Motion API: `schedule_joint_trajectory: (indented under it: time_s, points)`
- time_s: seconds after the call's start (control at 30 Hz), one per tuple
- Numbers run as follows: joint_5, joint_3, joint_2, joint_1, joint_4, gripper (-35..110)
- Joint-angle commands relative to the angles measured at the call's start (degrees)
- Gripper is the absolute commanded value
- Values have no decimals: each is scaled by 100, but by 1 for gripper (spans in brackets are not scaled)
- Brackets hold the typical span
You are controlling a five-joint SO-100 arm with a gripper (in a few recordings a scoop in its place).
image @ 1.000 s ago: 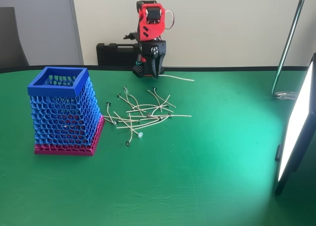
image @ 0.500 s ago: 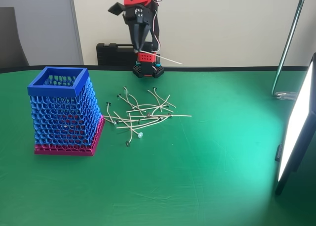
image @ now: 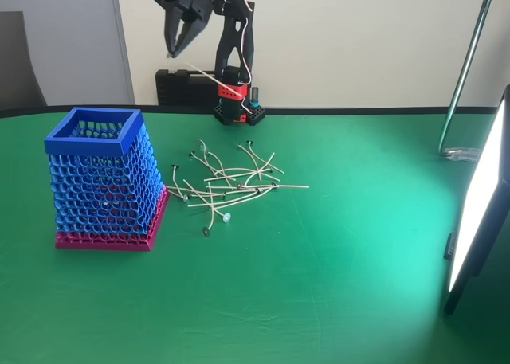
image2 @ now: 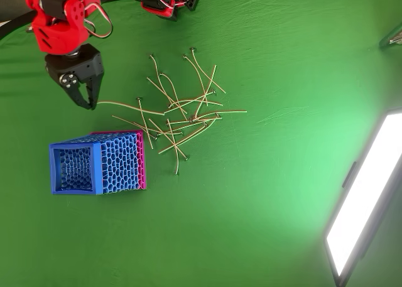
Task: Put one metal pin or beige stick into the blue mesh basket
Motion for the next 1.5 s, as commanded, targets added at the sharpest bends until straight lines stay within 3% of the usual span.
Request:
schedule_joint_trajectory:
  time_s: [0.0, 0.53, 1.13, 1.47]
  points:
    - [-97, -501, -229, 237, -229, 1]
    - [-483, -861, -1556, 1037, -2637, 1]
    - [-1125, 202, -2435, 624, -5528, 1]
    - [-1336, 492, -2364, 501, -5810, 2]
